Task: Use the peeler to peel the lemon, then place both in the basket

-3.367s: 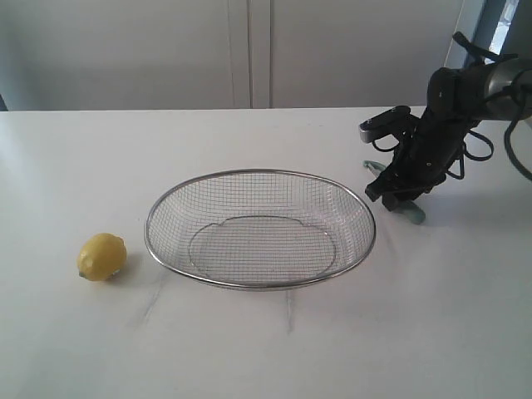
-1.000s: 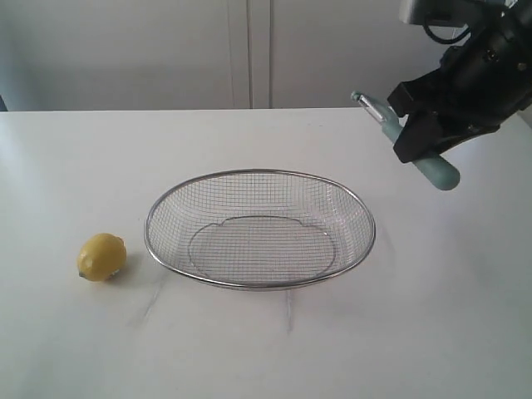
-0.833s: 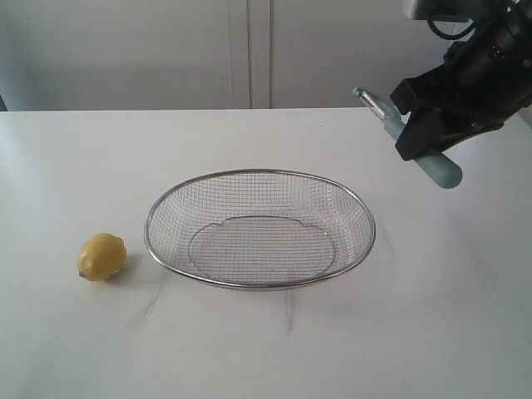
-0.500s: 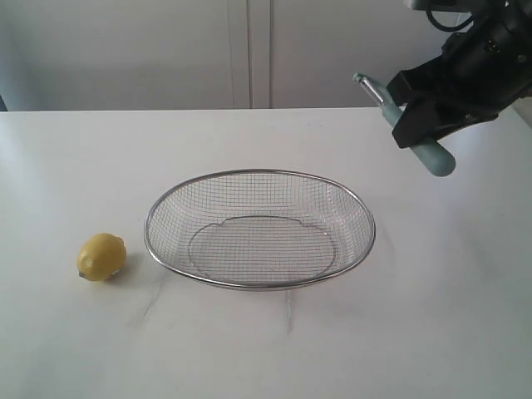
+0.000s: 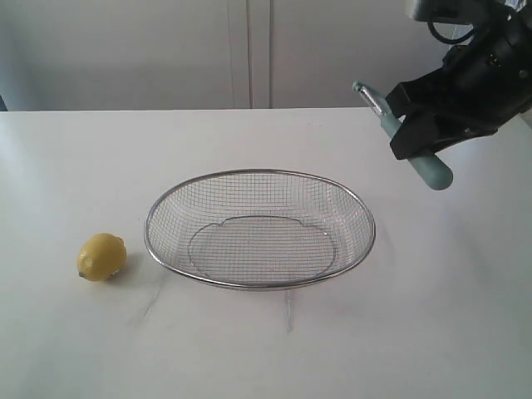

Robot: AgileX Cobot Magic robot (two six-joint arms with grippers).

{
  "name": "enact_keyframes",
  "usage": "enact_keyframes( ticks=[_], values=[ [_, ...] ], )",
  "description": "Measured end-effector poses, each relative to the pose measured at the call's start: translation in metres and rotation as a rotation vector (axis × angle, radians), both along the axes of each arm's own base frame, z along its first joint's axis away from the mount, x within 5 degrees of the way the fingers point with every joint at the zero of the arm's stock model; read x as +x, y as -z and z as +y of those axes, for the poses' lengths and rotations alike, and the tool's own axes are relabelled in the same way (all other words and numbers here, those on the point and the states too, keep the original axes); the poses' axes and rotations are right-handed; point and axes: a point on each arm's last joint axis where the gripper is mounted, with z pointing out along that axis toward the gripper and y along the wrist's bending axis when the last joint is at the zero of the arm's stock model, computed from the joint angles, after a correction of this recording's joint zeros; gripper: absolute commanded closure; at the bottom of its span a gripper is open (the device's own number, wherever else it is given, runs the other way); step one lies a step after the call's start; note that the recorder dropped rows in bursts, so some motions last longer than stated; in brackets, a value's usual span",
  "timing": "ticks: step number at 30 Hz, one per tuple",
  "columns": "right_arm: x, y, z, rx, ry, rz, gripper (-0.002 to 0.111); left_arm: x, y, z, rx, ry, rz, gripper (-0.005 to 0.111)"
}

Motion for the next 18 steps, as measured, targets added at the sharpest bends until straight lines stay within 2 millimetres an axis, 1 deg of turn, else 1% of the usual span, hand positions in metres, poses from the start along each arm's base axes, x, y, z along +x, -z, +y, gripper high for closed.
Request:
enact_keyframes(
  ticks=[6,13,15,18],
  values=[
    [-0.022,0.001,-0.003,0.013,0.021,-0.036,0.108,0.0,0.0,0.0,0.0,0.0,0.0,0.107],
    [-0.047,0.01,-0.007,0.011,0.022,-0.014,0.108,0.0,0.0,0.0,0.0,0.0,0.0,0.107],
    [-0.051,0.01,-0.008,0.012,0.025,-0.021,0.108,0.0,0.0,0.0,0.0,0.0,0.0,0.107],
    [-0.053,0.007,-0.009,0.016,0.033,-0.051,0.108,0.0,0.0,0.0,0.0,0.0,-0.002,0.107]
  ],
)
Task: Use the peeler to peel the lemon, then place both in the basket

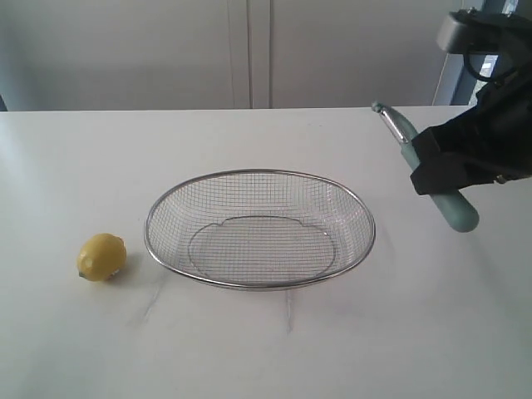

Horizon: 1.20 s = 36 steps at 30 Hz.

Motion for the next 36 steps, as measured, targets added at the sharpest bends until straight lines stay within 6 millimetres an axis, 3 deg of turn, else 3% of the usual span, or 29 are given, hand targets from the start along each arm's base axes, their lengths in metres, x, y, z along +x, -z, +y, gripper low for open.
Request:
enact_keyframes(
  ticks=[10,29,36],
  values=[
    [0.0,-0.002,0.0,0.004,0.006,-0.017,0.108,0.004,-0.015,0.002,-0.009,-0.025,-0.166,0.107],
    [0.0,-0.002,0.0,0.004,0.006,-0.017,0.108,0.004,-0.016,0.002,-0.01,-0.028,-0.183,0.107],
    [0.0,-0.002,0.0,0.004,0.006,-0.017,0.108,0.005,-0.034,0.005,-0.028,-0.058,-0.374,0.107]
  ],
)
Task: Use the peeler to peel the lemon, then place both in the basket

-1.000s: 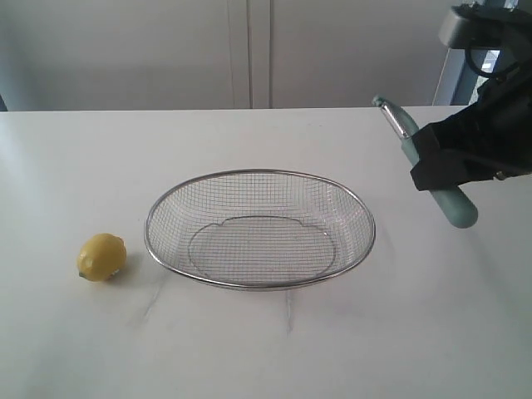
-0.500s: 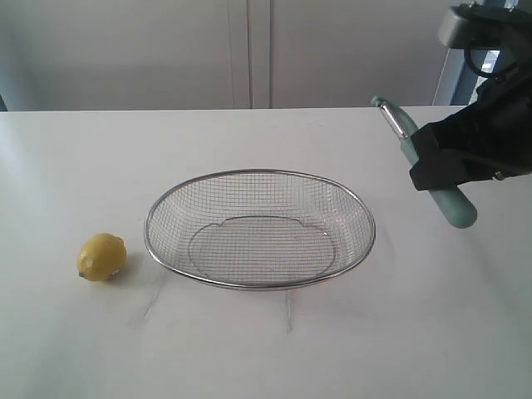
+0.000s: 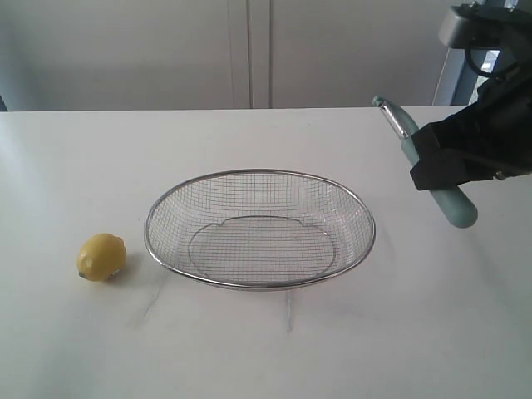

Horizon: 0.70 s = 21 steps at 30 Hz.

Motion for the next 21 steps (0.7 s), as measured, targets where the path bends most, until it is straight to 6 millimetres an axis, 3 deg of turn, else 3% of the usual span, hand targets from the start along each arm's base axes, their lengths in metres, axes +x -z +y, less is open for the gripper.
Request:
enact_keyframes(
  ticks=[2,6,7,14,21],
  values=[
    [0.0,0.0,0.0,0.0,0.0,0.0,0.108,-0.001,-0.011,0.002,-0.064,-0.013,-0.125,0.107],
    [0.0,0.0,0.0,0.0,0.0,0.0,0.108,-0.016,-0.049,0.008,-0.174,-0.04,-0.538,0.107],
    [0.0,0.0,0.0,0.0,0.0,0.0,0.108,-0.017,-0.06,0.009,-0.176,-0.042,-0.556,0.107],
    [0.0,0.0,0.0,0.0,0.0,0.0,0.108,0.004,-0.106,0.007,-0.102,-0.06,-0.482,0.107],
    [0.0,0.0,0.0,0.0,0.0,0.0,0.108,0.06,-0.134,0.0,0.083,-0.056,-0.33,0.107]
  ],
)
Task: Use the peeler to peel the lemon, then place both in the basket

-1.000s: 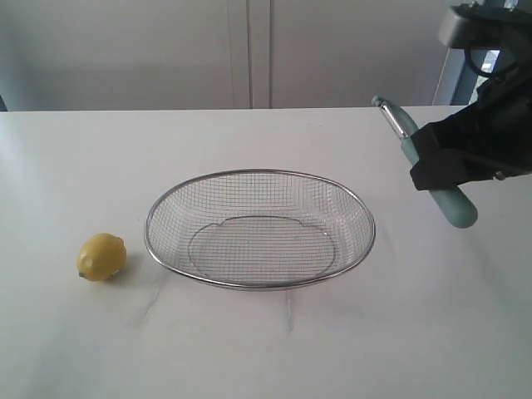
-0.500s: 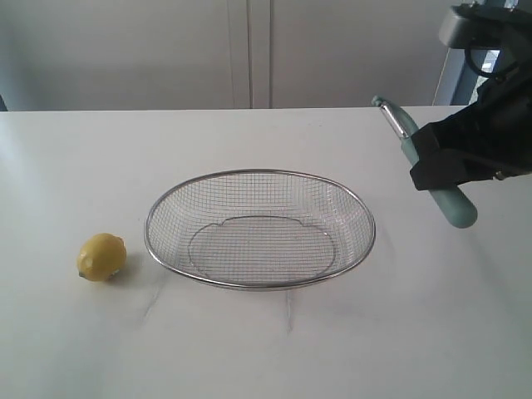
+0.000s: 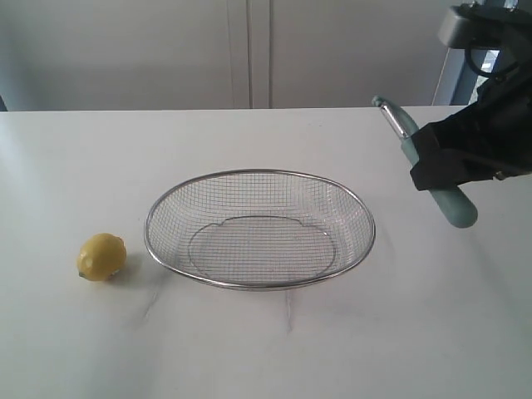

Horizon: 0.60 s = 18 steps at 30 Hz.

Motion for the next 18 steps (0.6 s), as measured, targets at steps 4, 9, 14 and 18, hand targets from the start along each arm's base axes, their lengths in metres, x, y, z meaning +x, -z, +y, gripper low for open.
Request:
enact_keyframes(
  ticks=[4,9,14,18],
  values=[
    [0.0,0.0,0.0,0.0,0.0,-0.001,0.108,0.04,0.006,-0.003,0.022,0.013,0.193,0.107],
    [0.0,0.0,0.0,0.0,0.0,-0.001,0.108,0.089,0.017,-0.012,-0.016,0.058,0.594,0.107],
    [0.0,0.0,0.0,0.0,0.0,-0.001,0.108,0.115,0.007,-0.035,0.127,0.131,0.953,0.107],
    [0.0,0.0,0.0,0.0,0.0,-0.001,0.108,0.12,-0.002,-0.058,0.275,0.235,1.127,0.107]
  ],
)
